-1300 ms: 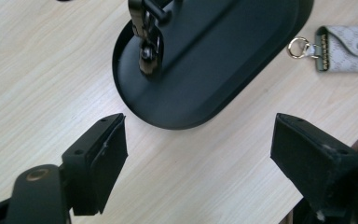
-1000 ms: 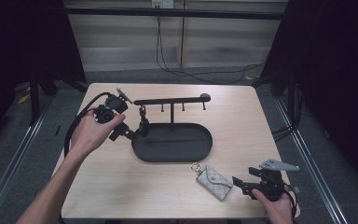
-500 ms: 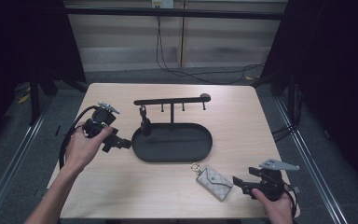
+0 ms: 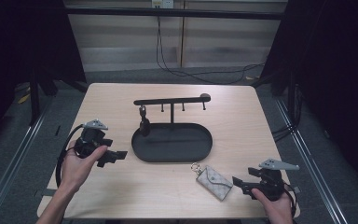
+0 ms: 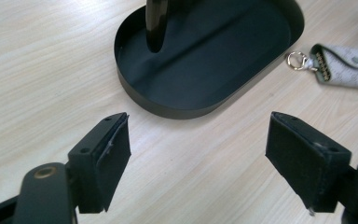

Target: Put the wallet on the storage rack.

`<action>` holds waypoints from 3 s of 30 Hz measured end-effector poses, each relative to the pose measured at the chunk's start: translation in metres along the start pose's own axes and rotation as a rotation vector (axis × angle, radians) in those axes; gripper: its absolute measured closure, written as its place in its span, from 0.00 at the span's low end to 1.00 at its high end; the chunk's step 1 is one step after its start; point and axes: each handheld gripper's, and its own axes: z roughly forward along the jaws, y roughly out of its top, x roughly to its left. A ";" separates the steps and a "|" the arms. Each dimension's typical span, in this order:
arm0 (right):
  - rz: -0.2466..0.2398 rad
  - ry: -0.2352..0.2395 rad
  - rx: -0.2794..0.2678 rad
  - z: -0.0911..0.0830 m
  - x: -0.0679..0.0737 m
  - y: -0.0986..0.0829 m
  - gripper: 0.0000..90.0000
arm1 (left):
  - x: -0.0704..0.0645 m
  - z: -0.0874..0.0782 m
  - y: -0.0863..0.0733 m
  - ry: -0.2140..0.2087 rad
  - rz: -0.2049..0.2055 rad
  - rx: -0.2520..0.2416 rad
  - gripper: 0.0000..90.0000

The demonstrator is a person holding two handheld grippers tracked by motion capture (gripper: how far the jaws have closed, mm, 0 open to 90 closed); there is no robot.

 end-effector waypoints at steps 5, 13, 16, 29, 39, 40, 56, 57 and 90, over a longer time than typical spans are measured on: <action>0.007 0.001 0.000 -0.001 0.000 0.000 0.22 | 0.000 0.001 -0.018 -0.020 -0.024 -0.061 0.26; 0.014 -0.006 -0.005 -0.001 -0.001 0.001 0.23 | -0.007 0.000 -0.043 -0.035 -0.006 -0.116 0.26; 0.020 0.000 -0.004 -0.001 -0.002 0.002 0.23 | -0.009 -0.001 -0.051 -0.045 -0.021 -0.143 0.26; 0.019 0.093 0.018 0.001 0.002 0.011 0.32 | -0.022 0.004 -0.089 -0.064 -0.026 -0.156 0.26; -0.035 0.091 0.071 0.013 0.024 0.034 0.38 | -0.019 -0.004 -0.114 -0.059 -0.085 -0.205 0.25; -0.045 0.093 0.079 0.013 0.025 0.037 0.38 | -0.019 -0.004 -0.114 -0.059 -0.085 -0.205 0.25; -0.067 0.149 0.252 0.030 0.031 0.053 0.33 | -0.017 -0.002 -0.115 -0.098 -0.078 -0.197 0.22; -0.067 0.149 0.252 0.030 0.031 0.053 0.33 | -0.017 -0.002 -0.115 -0.095 -0.075 -0.195 0.22; -0.304 0.095 0.747 0.092 0.062 0.073 0.33 | -0.018 0.000 -0.114 -0.099 -0.024 -0.167 0.25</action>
